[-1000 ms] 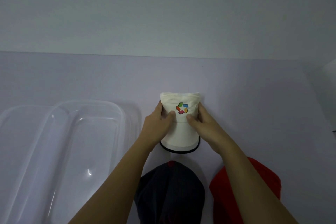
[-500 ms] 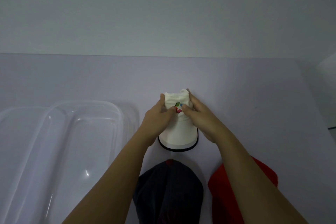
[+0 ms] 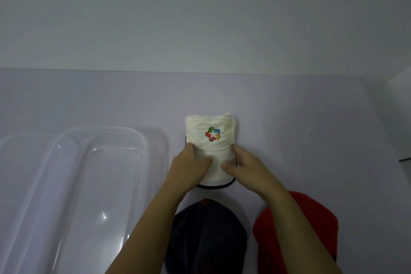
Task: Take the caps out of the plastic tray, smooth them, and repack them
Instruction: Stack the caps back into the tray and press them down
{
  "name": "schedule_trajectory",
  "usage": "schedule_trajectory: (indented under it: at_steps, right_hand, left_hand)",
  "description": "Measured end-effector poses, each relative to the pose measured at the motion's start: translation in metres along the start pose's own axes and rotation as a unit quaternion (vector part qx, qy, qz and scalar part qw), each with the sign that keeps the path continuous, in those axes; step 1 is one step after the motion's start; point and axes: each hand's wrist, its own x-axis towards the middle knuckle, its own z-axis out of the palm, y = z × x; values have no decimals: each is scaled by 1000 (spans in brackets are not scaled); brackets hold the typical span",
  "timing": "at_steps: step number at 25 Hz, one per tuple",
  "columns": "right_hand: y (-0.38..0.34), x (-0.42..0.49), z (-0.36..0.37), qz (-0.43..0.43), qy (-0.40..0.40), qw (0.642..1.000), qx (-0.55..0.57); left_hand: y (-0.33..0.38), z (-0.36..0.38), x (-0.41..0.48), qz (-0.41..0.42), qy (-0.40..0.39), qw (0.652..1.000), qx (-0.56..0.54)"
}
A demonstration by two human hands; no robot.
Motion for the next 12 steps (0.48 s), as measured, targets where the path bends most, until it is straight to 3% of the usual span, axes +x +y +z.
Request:
schedule_trajectory:
  at_steps: [4,10,12]
  right_hand:
    - [1,-1,4,-29,18,999,3]
    - [-2,-15,6,-82,68,990,-94]
    - [-7,-39,8,-95,91,989,-62]
  left_hand:
    - [-2,5,-1,26,10,999,34]
    - [-3,-4,-15,44,20,997,54]
    - [-2,-10,-35,64,45,996,45]
